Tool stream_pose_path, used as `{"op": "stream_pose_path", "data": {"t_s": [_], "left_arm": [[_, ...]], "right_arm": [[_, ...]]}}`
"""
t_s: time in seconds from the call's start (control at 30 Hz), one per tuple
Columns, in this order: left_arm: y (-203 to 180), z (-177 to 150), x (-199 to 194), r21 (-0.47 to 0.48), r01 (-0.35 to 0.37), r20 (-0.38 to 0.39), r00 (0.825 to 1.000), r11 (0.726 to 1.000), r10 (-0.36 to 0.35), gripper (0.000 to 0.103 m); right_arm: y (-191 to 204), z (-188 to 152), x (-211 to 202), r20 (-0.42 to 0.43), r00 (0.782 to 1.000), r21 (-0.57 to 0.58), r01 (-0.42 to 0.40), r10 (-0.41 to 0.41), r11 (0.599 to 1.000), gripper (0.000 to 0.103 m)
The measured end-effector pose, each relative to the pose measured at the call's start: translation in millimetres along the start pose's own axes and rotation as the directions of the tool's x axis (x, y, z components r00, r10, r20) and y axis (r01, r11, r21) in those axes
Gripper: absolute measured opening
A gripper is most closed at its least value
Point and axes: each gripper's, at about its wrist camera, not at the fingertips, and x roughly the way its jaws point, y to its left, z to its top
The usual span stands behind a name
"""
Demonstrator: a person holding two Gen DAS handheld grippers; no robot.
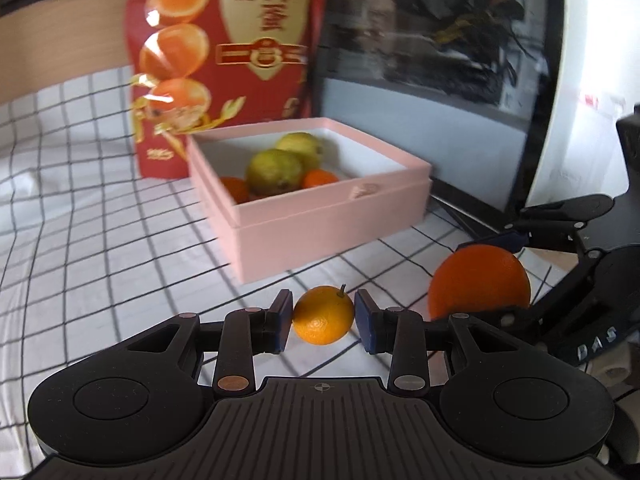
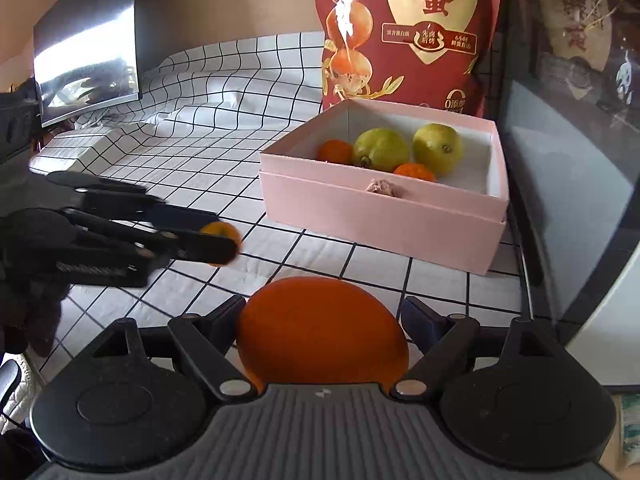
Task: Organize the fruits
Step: 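Carry the mandarin and the large orange toward the pink box with both grippers, then open the left gripper over the box while the right gripper drops the large orange in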
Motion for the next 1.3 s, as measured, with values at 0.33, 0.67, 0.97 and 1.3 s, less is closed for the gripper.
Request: {"op": "stream_pose_path", "data": {"t_s": [0.33,0.67,0.97,1.3], "left_arm": [[-6,-4,0,0.003,-0.004,-0.014,1.0,1.0,0.004,0.039],[-1,-5,3,-0.013,-0.006,-0.019,1.0,1.0,0.006,0.039],[41,41,0,-0.183,0.083,0.136,0.989,0.98,-0.059,0.039],[105,84,52,-0.44,0.177,0.254,0.965,0.881,-0.067,0.039]], "right_arm": [[12,-14,5,-0.055,0.997,-0.033,-0.047,0.045,0.998,0.082],[18,-16,3,-0.048,0.998,-0.077,-0.031,0.028,0.997,0.081],[10,6,-4,0.032,0.999,-0.024,-0.013,0.014,1.0,0.081],[7,34,-16,0.085,0.996,-0.016,0.036,-0.035,0.999,0.08]]}}
